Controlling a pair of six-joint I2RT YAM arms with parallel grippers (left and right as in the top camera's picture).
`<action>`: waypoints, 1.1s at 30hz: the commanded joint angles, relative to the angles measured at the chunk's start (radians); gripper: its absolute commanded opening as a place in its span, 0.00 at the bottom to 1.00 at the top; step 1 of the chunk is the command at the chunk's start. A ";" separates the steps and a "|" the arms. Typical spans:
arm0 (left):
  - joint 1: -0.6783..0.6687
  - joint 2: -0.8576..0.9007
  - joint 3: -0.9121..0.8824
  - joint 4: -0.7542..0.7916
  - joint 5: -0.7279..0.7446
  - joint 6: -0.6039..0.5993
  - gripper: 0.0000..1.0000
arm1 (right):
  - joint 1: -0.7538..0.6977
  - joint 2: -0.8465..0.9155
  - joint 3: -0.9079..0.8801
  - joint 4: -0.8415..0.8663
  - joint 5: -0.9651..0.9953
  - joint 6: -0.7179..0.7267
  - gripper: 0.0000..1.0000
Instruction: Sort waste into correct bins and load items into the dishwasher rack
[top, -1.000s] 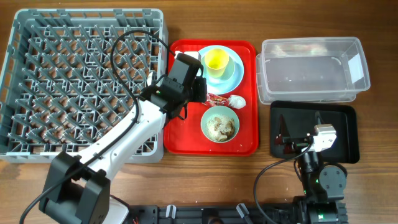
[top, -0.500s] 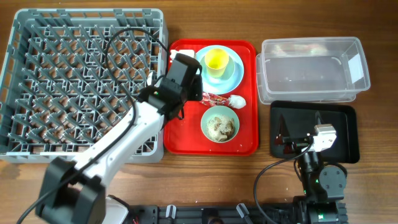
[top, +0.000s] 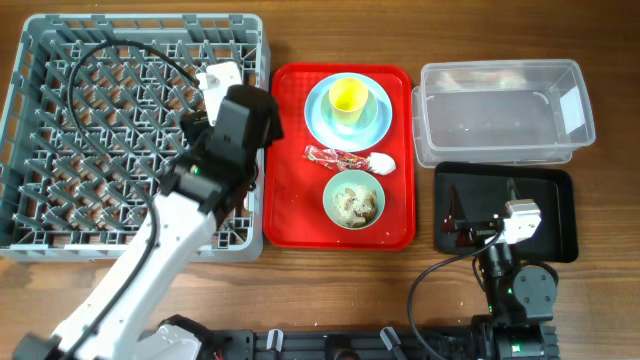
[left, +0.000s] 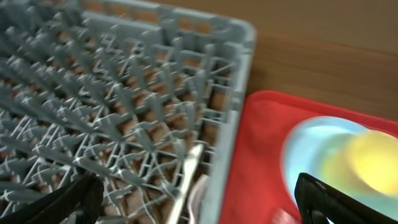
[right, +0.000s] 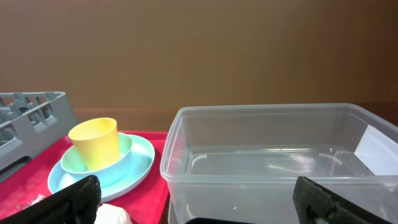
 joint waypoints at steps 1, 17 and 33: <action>0.070 0.083 -0.010 0.019 -0.031 -0.096 1.00 | -0.005 -0.004 -0.001 0.003 0.009 0.007 1.00; 0.196 0.098 -0.009 0.010 0.247 -0.142 1.00 | -0.005 -0.004 -0.001 0.002 -0.031 0.139 1.00; 0.196 0.098 -0.009 0.029 0.274 -0.142 1.00 | -0.005 0.485 0.806 -0.681 -0.154 0.361 1.00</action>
